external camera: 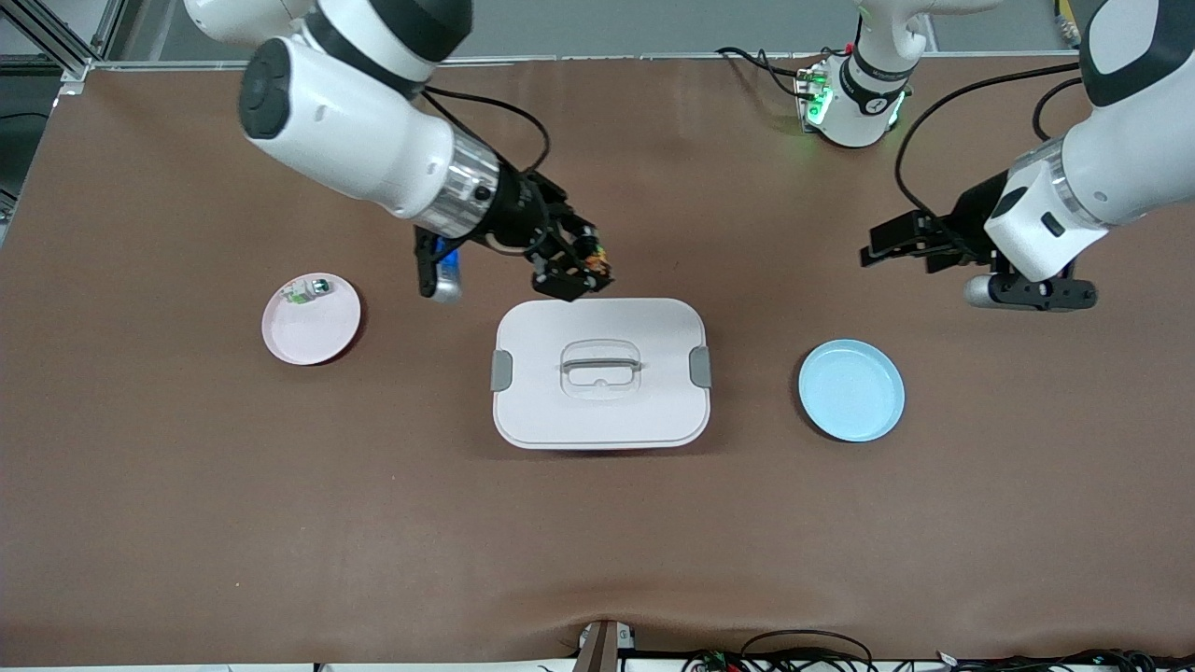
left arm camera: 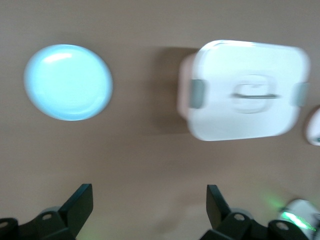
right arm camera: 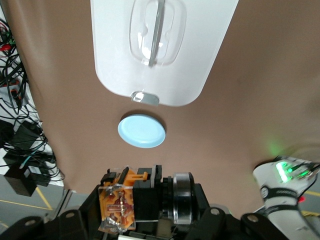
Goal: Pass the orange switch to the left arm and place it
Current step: 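Lift the switch with the right gripper while the left gripper approaches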
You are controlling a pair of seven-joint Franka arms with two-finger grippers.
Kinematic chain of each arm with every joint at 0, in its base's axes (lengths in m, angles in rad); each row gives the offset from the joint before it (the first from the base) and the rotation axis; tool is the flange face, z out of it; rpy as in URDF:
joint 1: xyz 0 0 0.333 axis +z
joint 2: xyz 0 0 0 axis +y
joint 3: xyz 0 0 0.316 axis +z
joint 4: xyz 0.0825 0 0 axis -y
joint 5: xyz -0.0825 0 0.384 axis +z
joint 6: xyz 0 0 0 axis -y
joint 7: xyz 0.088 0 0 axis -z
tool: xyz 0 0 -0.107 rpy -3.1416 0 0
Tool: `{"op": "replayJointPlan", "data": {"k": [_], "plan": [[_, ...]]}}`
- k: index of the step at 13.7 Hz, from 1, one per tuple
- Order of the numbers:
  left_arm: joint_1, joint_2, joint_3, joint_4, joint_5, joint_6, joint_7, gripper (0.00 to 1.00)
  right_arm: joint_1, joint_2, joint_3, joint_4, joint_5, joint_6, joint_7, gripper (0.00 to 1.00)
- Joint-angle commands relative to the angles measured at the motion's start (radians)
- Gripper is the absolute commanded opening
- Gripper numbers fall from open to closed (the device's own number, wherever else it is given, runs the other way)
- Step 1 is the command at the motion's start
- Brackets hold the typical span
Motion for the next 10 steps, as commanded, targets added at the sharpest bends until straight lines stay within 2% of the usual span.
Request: {"op": "replayJointPlan", "data": {"k": [1, 3, 6, 10], "plan": [[0.005, 0.012, 0.000, 0.010, -0.210, 0.029, -0.010, 1.00, 0.045, 0.160, -0.015, 0.179, 0.013, 0.047, 0.108, 0.00], [-0.001, 0.024, -0.003, 0.010, -0.334, 0.075, -0.008, 1.00, 0.059, 0.188, -0.015, 0.180, 0.013, 0.107, 0.134, 0.00], [-0.056, 0.038, -0.023, -0.006, -0.340, 0.177, -0.007, 1.00, 0.059, 0.205, -0.015, 0.182, 0.013, 0.133, 0.202, 0.00], [-0.142, 0.105, -0.023, -0.006, -0.338, 0.319, -0.001, 1.00, 0.080, 0.207, -0.015, 0.192, 0.013, 0.147, 0.324, 0.00]]}}
